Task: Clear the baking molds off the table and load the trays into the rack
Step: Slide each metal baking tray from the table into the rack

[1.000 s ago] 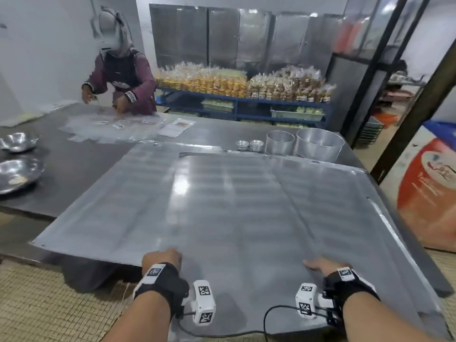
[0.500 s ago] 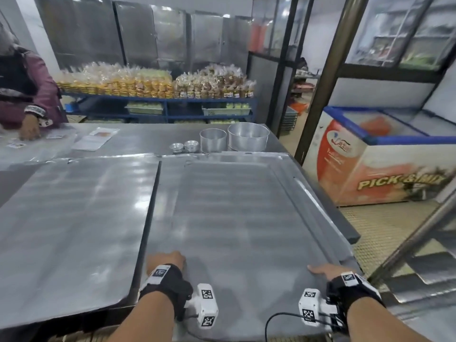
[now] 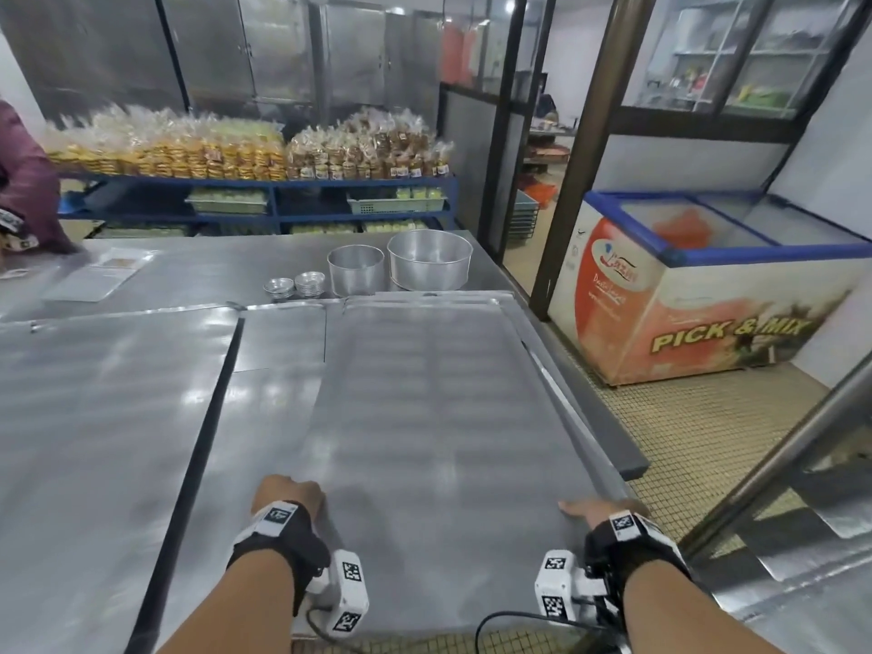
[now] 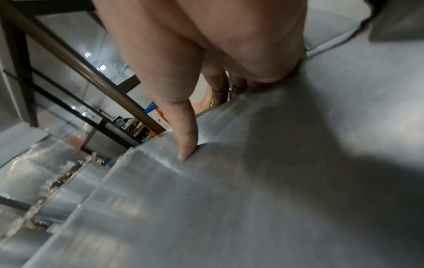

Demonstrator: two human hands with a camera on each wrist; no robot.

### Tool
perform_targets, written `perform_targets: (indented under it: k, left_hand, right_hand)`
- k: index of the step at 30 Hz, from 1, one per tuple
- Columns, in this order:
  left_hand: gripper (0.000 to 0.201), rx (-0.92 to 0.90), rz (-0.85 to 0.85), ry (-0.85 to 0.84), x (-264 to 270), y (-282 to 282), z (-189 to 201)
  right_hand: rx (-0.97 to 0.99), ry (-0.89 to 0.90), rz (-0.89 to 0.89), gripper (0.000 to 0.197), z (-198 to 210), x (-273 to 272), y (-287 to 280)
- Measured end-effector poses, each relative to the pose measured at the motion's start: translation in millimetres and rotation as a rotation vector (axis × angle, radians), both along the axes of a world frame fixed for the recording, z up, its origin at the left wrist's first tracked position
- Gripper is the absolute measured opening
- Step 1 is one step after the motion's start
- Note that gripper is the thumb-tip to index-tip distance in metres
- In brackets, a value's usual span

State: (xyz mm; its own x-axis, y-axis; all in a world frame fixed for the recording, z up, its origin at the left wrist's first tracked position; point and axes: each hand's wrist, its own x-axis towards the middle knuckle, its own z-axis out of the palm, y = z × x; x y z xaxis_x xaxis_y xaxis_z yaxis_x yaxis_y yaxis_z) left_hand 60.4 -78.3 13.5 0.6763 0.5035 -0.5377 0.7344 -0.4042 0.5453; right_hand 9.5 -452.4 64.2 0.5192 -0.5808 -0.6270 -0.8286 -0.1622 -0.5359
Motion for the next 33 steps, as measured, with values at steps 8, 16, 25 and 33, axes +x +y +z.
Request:
perform_targets:
  k: [8,16,25,33]
  left_hand:
    - [0.009,0.114,-0.023,-0.021,18.4,-8.5,-21.0]
    - [0.005,0.134,-0.001,0.027,21.8,-15.3,-33.7]
    - [0.026,0.109,0.005,0.115,19.4,-13.7,-40.3]
    - [0.023,0.061,-0.006,0.087,9.4,-12.4,-35.7]
  right_hand:
    - [-0.061,-0.010,-0.030,0.099,-49.0,32.8,-19.3]
    - [-0.018,-0.037,-0.020,0.088,-74.4,45.3,-33.6]
    - [-0.110,-0.084,0.060,0.082,-61.1,37.8,-29.4]
    - [-0.155,-0.059,0.110,0.094,-63.5,40.5,-30.7]
